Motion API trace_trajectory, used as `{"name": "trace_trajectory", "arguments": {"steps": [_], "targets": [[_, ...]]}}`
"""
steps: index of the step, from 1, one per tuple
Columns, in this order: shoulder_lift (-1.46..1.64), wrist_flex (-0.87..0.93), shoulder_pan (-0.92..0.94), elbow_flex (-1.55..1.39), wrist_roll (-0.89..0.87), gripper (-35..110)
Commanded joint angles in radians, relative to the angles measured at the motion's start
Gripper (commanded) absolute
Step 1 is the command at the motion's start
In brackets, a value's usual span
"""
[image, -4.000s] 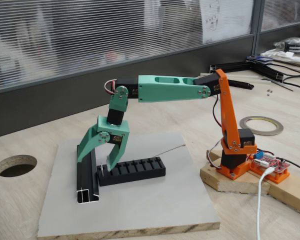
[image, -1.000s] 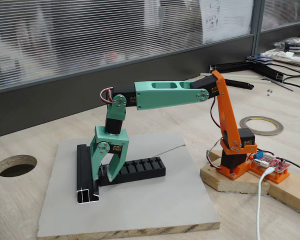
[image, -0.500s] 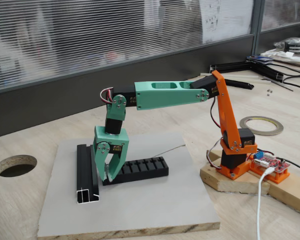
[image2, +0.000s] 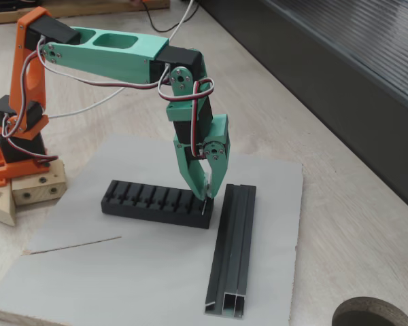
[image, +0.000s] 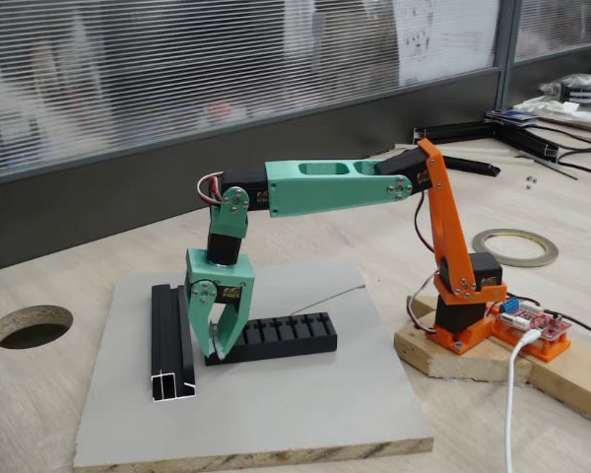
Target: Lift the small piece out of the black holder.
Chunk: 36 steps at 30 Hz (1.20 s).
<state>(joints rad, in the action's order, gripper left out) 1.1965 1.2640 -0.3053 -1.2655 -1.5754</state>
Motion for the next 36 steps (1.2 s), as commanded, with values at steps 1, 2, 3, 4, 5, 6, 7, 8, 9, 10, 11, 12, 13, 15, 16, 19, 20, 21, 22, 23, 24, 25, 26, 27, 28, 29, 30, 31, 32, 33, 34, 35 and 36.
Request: {"name": "trace_trajectory", "arguments": {"steps": [1, 2, 3, 4, 5, 6, 7, 8, 9, 10, 11, 12, 13, 15, 16, 19, 20, 21, 22, 23, 24, 25, 26, 27, 28, 29, 30, 31, 32, 33, 34, 35, 36], "targets": [[0.041, 0.002, -0.009, 0.020, -0.021, 6], [0.057, 0.002, -0.009, 0.020, -0.021, 6], [0.077, 0.002, -0.009, 0.020, -0.021, 6], [0.098, 0.002, -0.009, 0.020, -0.021, 6], [0.117, 0.002, -0.008, 0.020, -0.021, 6], [0.129, 0.000, -0.005, 0.020, -0.021, 6], [0.135, 0.000, -0.003, 0.020, -0.021, 6], [0.138, 0.000, -0.003, 0.020, -0.021, 6], [0.141, 0.000, -0.002, 0.020, -0.021, 6], [0.149, 0.000, -0.002, 0.020, -0.021, 6], [0.160, 0.000, -0.003, 0.020, -0.021, 6], [0.173, 0.000, -0.005, 0.020, -0.021, 6], [0.187, 0.000, -0.008, 0.020, -0.021, 6], [0.209, 0.000, -0.008, 0.018, -0.021, 6], [0.210, 0.000, -0.006, 0.018, -0.021, 6], [0.210, 0.002, -0.008, 0.017, -0.021, 6], [0.210, 0.002, -0.008, 0.017, -0.021, 6], [0.210, 0.002, -0.008, 0.017, -0.021, 6], [0.210, 0.002, -0.008, 0.017, -0.021, 6], [0.212, 0.002, -0.008, 0.017, -0.021, 6], [0.212, 0.002, -0.008, 0.018, -0.021, 6], [0.213, 0.002, -0.005, 0.018, -0.021, 6], [0.215, 0.002, -0.002, 0.020, -0.021, 6], [0.218, 0.000, 0.002, 0.021, -0.021, 6], [0.229, 0.000, 0.003, 0.029, -0.021, 6], [0.252, 0.000, 0.005, 0.044, -0.021, 6], [0.278, 0.000, 0.005, 0.064, -0.021, 6], [0.296, 0.000, 0.005, 0.083, -0.021, 6], [0.305, 0.000, 0.005, 0.101, -0.021, 6], [0.318, 0.000, 0.005, 0.115, -0.021, 6], [0.319, 0.000, 0.005, 0.127, -0.021, 6], [0.321, 0.000, 0.005, 0.138, -0.021, 6], [0.322, 0.000, 0.005, 0.149, -0.021, 6]]}}
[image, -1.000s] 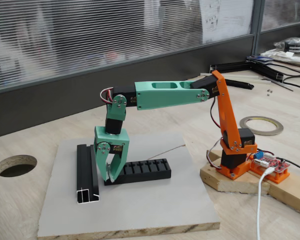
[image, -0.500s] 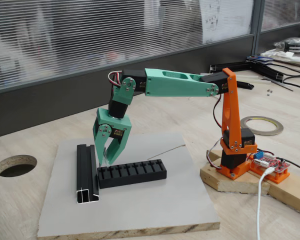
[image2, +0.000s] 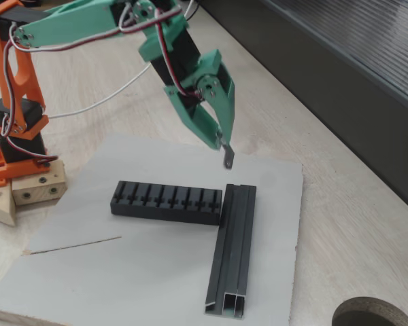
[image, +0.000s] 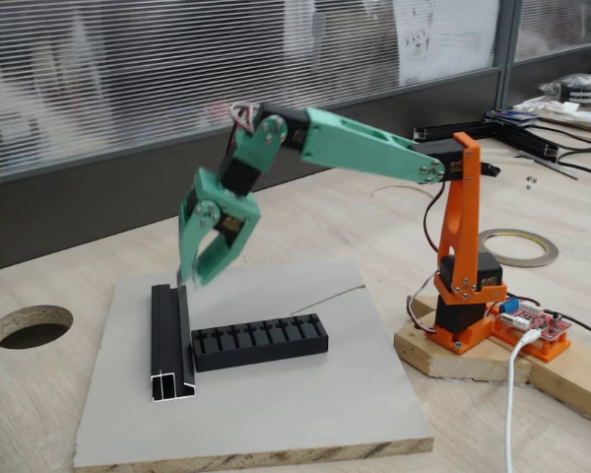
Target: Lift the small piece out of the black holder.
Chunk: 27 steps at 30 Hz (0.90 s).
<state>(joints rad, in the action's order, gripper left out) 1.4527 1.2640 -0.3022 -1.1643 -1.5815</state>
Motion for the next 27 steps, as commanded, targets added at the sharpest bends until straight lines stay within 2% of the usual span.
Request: {"name": "trace_trajectory", "arguments": {"steps": [1, 27], "targets": [[0.066, 0.000, 0.002, 0.061, -0.015, 6], [0.069, 0.003, 0.003, 0.098, -0.014, 6]]}}
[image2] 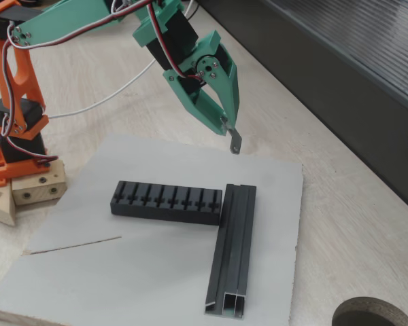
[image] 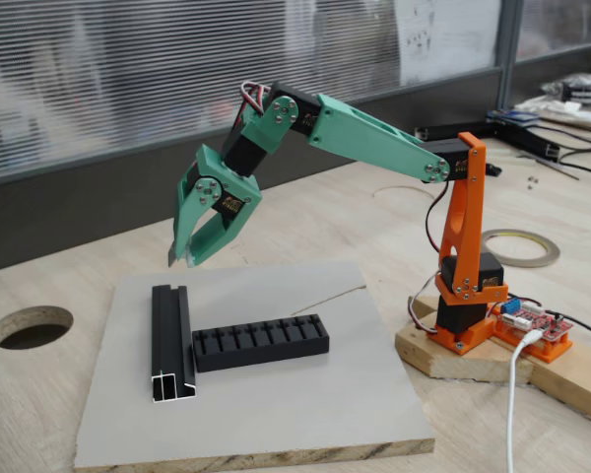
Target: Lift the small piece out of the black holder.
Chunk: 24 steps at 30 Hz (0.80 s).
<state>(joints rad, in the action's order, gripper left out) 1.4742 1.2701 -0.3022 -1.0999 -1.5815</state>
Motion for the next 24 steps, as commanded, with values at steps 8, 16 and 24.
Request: {"name": "trace_trajectory", "arguments": {"steps": [8, 16, 24], "targets": [[0.048, -0.002, 0.003, 0.034, -0.014, 6], [0.049, 0.002, 0.003, 0.035, -0.014, 6], [0.092, 0.005, 0.006, 0.034, -0.014, 6]]}}
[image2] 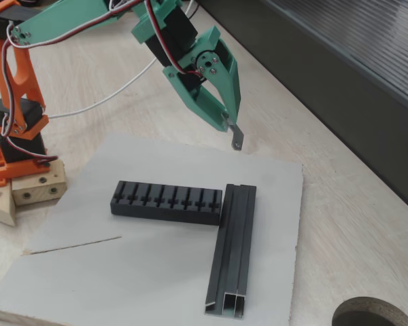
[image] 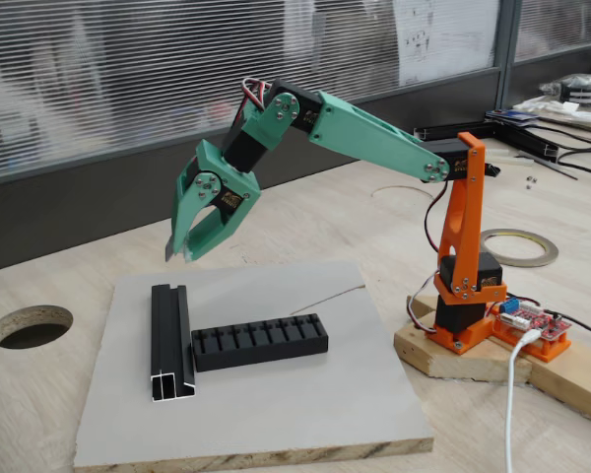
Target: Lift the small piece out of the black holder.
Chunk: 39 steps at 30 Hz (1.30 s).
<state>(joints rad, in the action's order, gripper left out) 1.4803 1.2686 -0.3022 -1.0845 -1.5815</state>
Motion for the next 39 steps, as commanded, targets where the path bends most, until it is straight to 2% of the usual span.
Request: {"name": "trace_trajectory", "arguments": {"steps": [1, 28, 33, 39], "targets": [[0.103, 0.008, 0.006, 0.014, -0.014, 6], [0.103, 0.009, 0.008, 0.005, -0.014, 6], [0.114, 0.009, 0.106, 0.005, -0.014, 6], [0.114, 0.009, 0.114, 0.005, -0.014, 6]]}}
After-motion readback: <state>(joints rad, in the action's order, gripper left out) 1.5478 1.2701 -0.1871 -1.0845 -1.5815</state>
